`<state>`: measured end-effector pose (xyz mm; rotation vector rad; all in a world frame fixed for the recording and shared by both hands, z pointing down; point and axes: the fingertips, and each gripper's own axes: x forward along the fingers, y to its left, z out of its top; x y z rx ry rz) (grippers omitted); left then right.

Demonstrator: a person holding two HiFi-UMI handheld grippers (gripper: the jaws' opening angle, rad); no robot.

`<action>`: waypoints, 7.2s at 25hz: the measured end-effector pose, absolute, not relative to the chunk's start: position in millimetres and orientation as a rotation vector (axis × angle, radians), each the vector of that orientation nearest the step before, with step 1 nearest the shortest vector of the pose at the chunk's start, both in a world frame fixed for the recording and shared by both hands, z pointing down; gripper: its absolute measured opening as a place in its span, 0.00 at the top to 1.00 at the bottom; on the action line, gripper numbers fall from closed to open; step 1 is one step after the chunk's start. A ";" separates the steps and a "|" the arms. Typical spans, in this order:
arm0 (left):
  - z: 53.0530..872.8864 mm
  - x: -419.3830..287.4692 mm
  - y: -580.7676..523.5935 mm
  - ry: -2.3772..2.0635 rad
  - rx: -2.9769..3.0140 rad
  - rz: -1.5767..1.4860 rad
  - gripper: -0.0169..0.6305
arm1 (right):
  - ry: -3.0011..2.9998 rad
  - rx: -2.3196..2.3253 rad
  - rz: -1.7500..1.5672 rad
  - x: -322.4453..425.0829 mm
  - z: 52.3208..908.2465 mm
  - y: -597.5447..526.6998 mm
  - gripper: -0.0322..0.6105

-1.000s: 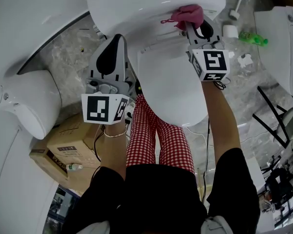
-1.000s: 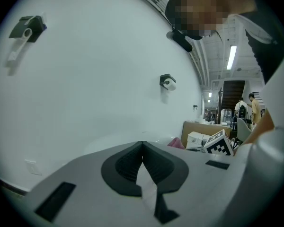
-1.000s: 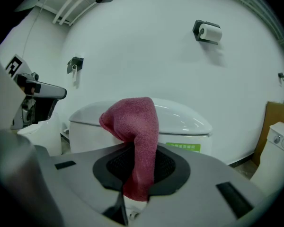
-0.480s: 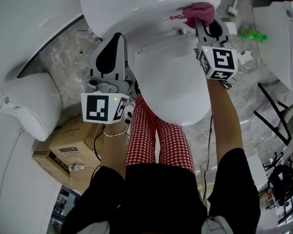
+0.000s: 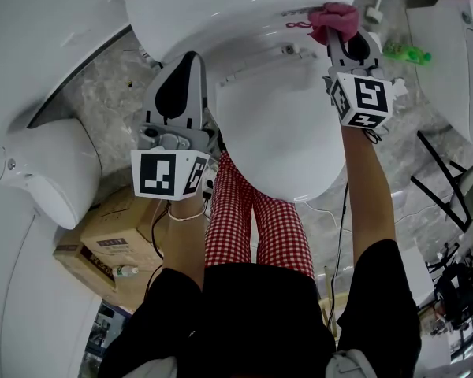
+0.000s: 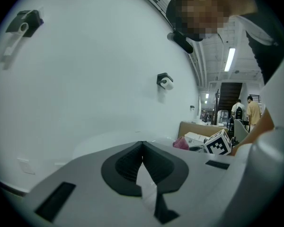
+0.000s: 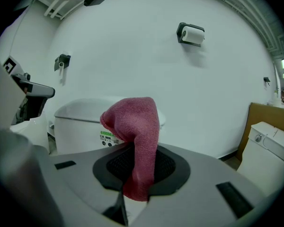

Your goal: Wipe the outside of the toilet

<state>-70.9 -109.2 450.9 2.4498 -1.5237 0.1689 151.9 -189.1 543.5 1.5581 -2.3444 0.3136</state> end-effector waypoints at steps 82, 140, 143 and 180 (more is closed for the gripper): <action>459.7 -182.3 -68.5 -1.671 2.306 0.144 0.97 | -2.473 1.116 0.580 -112.6 616.6 -99.2 0.82; 459.7 -91.9 -104.7 -1.514 2.427 0.168 0.97 | -2.310 1.376 0.534 43.1 621.3 -161.9 0.82; 459.7 -81.6 -108.3 -1.483 2.450 0.175 0.97 | -2.284 1.417 0.539 60.3 623.0 -166.7 0.82; 415.4 -46.3 -94.7 -1.331 2.614 0.162 0.97 | -1.954 1.853 0.603 218.1 580.2 -123.9 0.81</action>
